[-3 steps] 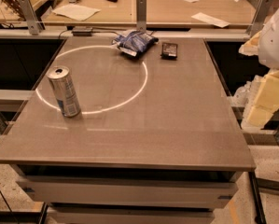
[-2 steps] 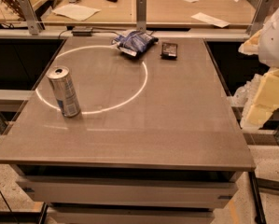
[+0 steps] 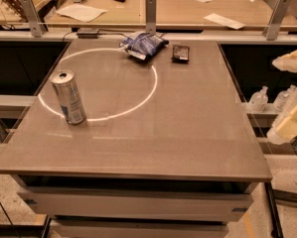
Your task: Move redbull can near blue chip bag
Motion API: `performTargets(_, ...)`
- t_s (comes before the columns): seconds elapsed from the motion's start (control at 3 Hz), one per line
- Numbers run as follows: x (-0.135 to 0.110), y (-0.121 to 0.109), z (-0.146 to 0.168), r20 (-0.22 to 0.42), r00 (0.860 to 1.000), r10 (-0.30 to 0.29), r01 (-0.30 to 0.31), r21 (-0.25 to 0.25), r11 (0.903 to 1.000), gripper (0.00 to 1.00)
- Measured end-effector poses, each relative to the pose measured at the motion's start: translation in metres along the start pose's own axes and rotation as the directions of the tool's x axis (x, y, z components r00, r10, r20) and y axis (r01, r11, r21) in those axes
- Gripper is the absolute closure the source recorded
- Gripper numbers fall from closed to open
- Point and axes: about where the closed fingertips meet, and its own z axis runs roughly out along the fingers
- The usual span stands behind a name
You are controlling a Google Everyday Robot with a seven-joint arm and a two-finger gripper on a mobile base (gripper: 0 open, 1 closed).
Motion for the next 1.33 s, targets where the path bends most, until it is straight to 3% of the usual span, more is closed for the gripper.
performTargets(0.33, 0.024, -0.013, 0.014, 0.203, 0.977, 0.068, -0.065, -0.020, 0.9977, 0.00)
performTargets(0.67, 0.010, -0.012, 0.027, 0.461, 0.880, 0.117, -0.072, -0.113, 0.9910, 0.00)
performTargets(1.0, -0.028, -0.004, 0.021, 0.645, 0.743, 0.181, -0.068, -0.197, 0.9781, 0.00)
performTargets(1.33, -0.046, -0.001, 0.010, 0.692, 0.695, 0.197, -0.055, -0.222, 0.9735, 0.00)
